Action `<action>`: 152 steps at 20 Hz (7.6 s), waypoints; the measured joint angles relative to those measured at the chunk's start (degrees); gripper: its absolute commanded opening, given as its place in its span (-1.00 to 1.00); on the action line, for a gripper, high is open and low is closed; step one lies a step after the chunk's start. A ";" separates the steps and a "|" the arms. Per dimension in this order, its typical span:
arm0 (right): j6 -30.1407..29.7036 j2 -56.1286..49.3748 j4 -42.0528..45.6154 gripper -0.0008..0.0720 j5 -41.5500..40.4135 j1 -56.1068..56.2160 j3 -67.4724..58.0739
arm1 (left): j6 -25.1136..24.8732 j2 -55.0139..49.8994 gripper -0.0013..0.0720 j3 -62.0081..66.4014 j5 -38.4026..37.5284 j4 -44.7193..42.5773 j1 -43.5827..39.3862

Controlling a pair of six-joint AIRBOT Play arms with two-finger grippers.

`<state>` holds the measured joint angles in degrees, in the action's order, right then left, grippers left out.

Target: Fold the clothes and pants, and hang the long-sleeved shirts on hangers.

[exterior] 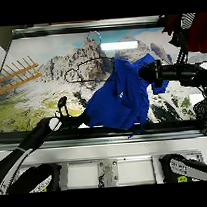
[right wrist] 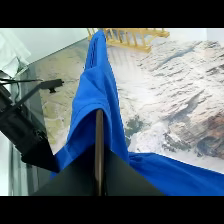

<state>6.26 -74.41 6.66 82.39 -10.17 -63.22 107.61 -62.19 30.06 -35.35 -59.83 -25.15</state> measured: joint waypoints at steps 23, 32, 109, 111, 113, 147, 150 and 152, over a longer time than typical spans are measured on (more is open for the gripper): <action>11.82 17.38 3.78 -0.97 -43.89 25.73 15.21 | -10.80 1.29 0.85 18.93 -17.88 -9.57 22.71; 12.68 17.44 3.65 -0.97 -47.34 26.64 15.32 | 10.80 -0.13 0.84 13.42 -0.70 -9.57 -3.28; -10.78 22.03 -29.94 -0.98 -21.66 25.81 22.45 | -7.76 -3.10 -0.38 83.25 -56.02 -29.16 -6.51; -10.78 22.03 -30.71 -0.98 -22.47 25.81 22.45 | -7.74 -1.40 0.55 81.68 -54.73 -29.09 -6.47; -10.75 22.03 -30.73 -0.98 -23.50 25.81 22.45 | -7.58 0.48 0.54 80.83 -53.46 -29.11 -5.75; 74.29 14.80 60.85 -0.98 -41.18 -43.54 -38.53 | -12.57 -7.39 -0.94 79.89 -48.19 -28.50 3.78; 78.90 10.73 68.30 -0.98 -38.12 -45.90 -47.19 | -12.59 -7.56 -0.93 79.89 -46.71 -28.50 3.78; 80.39 9.29 71.19 -0.98 -36.85 -46.75 -51.04 | -12.66 -7.61 -0.94 79.89 -46.12 -28.50 3.78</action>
<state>86.65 -65.12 77.84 45.54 -56.93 -114.26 94.96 -69.80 109.95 -81.47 -88.33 -21.37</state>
